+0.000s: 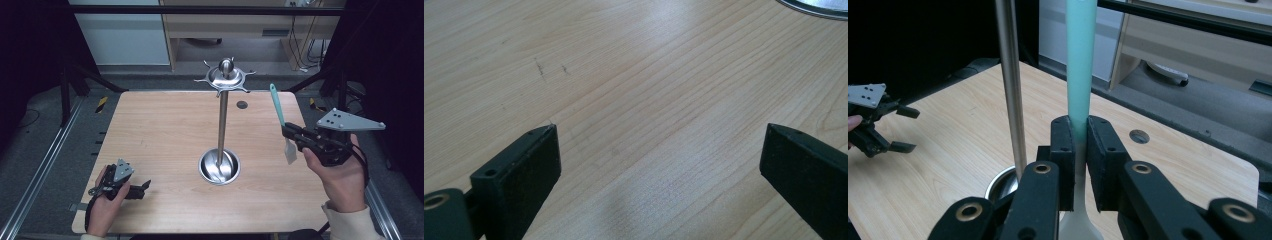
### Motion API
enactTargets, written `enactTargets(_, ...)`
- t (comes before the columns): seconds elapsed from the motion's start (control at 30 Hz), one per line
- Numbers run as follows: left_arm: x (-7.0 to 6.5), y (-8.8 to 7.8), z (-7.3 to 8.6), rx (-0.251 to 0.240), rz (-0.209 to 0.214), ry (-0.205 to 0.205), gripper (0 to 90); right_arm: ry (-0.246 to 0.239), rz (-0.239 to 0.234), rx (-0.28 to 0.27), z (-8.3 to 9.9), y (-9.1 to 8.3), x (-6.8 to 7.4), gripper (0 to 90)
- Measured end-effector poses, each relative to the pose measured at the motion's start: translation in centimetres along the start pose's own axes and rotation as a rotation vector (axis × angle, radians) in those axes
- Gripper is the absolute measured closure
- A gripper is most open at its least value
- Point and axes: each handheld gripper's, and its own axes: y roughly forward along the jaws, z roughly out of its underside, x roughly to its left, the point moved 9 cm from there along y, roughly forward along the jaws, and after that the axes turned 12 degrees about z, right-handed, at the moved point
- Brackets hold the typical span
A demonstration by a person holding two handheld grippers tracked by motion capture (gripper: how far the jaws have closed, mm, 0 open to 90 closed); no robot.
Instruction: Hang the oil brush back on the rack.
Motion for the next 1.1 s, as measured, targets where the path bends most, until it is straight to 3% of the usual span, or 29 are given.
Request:
enactTargets(0.53,0.5,-0.4,-0.1,-0.018,-0.030,-0.009,2.7,-0.036,-0.042,-0.037,-1.0,-0.3,2.3,82.3)
enactTargets(1.1,0.3,-0.2,-0.1,-0.015,-0.018,-0.005,2.6,-0.056,-0.070,-0.033,-1.2,-0.2,3.6,82.3)
